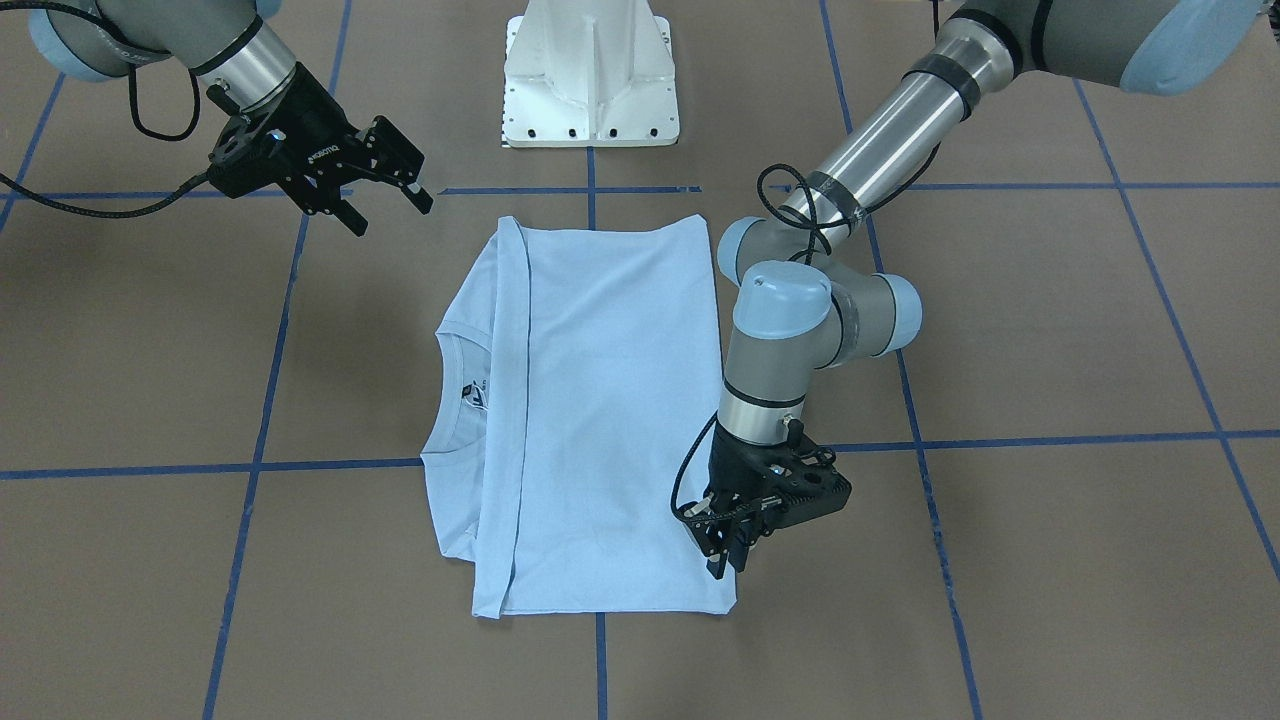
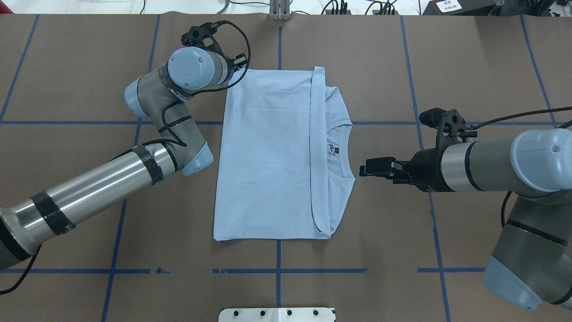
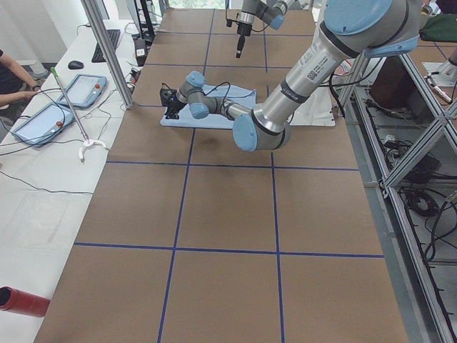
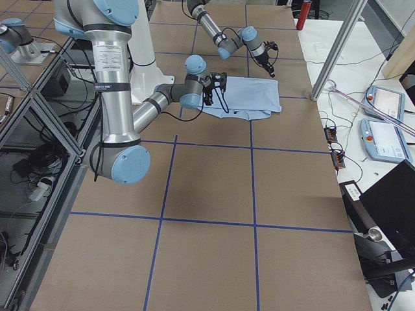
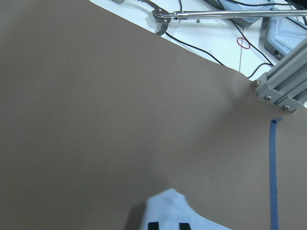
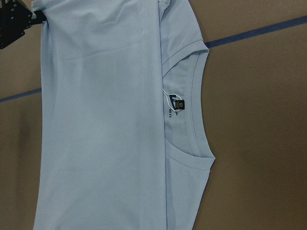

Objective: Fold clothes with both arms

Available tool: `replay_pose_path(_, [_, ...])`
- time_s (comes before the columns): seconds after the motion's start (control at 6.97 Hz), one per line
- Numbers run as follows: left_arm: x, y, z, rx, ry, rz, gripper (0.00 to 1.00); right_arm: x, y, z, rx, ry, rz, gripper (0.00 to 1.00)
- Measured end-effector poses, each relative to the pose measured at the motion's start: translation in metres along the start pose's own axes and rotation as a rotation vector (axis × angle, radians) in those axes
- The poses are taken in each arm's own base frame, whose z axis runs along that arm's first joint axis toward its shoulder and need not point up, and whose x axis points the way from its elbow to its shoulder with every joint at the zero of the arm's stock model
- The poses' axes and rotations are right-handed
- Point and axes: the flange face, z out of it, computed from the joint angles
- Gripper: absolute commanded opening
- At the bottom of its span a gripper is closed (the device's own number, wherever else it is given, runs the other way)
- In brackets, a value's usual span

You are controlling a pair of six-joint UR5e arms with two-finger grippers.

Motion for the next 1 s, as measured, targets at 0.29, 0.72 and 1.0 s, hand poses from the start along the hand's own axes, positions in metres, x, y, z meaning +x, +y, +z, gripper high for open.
replay_pose_path(0.29, [-0.009,-0.022,-0.015,-0.056,-0.013,0.071,1.00,-0.001,-0.002,0.017,0.007,0.037,0.004,1.00])
replay_pose_path(0.72, [-0.049,-0.031,-0.093,-0.171,-0.020,0.173,1.00,-0.062,0.015,0.069,-0.007,0.252,-0.098,1.00])
replay_pose_path(1.0, [-0.072,-0.027,-0.149,-0.186,-0.011,0.195,1.00,-0.105,0.042,0.121,-0.039,0.369,-0.252,1.00])
